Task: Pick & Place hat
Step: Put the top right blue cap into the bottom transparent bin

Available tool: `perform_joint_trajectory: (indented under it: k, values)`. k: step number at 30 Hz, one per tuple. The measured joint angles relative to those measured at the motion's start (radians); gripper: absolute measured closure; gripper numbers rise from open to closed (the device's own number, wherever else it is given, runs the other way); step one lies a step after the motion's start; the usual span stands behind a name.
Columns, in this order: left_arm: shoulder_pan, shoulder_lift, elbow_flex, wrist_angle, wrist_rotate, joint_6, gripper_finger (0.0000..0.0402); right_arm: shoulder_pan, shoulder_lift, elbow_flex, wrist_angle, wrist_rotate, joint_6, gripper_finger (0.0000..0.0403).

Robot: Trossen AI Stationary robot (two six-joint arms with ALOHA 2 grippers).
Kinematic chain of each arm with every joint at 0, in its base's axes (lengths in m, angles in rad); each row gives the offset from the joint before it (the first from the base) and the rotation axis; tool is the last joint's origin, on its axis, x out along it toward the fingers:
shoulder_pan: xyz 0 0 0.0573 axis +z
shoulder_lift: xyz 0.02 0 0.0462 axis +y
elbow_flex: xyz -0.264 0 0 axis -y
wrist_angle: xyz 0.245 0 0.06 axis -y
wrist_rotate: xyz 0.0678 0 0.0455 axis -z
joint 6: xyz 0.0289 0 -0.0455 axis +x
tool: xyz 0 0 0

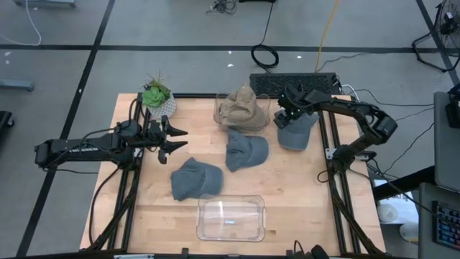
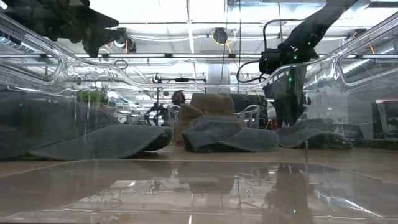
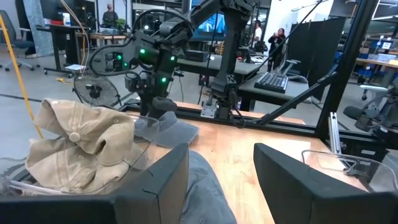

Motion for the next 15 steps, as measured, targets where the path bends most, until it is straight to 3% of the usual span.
perform_joint_trajectory:
  k: [15]
  values:
    - [0.0,0.0,0.0,0.0,0.0,0.0,0.0211,0.002,0.055,-0.046,0.0,-0.056,0.01,0.015]
